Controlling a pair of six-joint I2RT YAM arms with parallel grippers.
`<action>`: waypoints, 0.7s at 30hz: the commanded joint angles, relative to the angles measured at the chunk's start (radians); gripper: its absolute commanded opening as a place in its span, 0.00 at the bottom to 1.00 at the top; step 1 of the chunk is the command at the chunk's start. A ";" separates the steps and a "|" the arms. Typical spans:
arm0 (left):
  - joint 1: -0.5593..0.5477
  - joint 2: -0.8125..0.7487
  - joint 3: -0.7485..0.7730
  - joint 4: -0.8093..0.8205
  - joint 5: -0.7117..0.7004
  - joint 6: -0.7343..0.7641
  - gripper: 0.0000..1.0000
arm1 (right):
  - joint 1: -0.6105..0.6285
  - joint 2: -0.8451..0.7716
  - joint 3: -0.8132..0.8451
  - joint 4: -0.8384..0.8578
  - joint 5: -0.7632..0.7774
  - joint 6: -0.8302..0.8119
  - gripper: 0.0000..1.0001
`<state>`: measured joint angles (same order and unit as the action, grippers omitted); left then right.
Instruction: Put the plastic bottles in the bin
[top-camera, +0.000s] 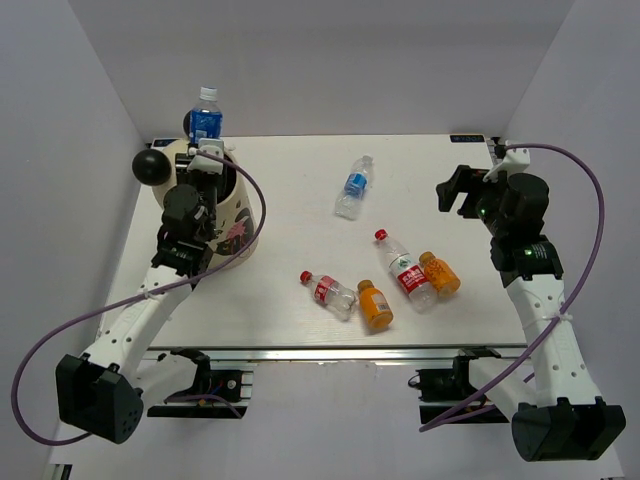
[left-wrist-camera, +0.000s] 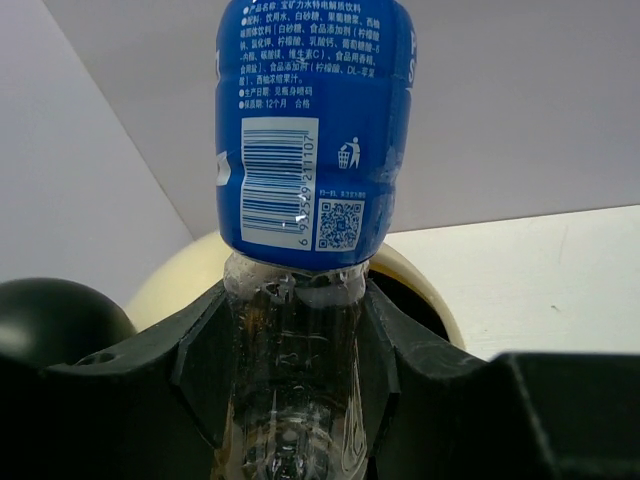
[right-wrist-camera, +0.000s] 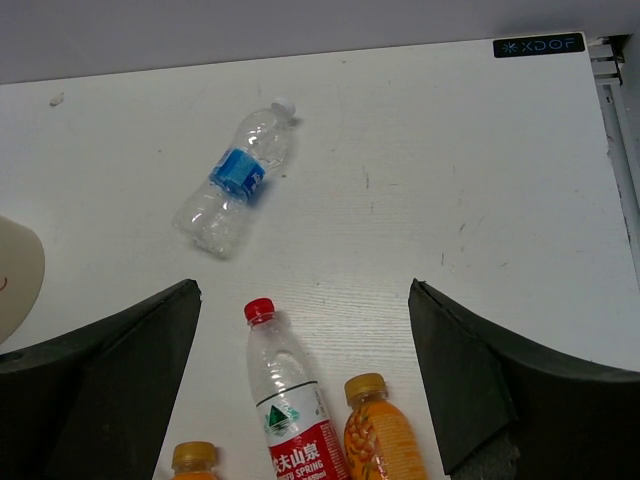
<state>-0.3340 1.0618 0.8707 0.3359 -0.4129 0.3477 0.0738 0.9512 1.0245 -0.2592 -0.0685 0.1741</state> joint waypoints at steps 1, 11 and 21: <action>0.023 0.021 0.014 0.005 0.014 -0.073 0.50 | 0.000 -0.029 -0.012 0.031 0.035 -0.018 0.89; 0.035 0.029 0.062 -0.112 0.052 -0.162 0.98 | 0.000 -0.035 -0.020 0.040 0.029 -0.015 0.89; 0.035 0.055 0.299 -0.438 0.284 -0.350 0.98 | 0.088 0.010 -0.043 0.008 -0.378 -0.215 0.84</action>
<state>-0.3023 1.1194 1.0447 0.0608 -0.2668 0.1101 0.0925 0.9337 0.9829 -0.2573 -0.2535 0.0719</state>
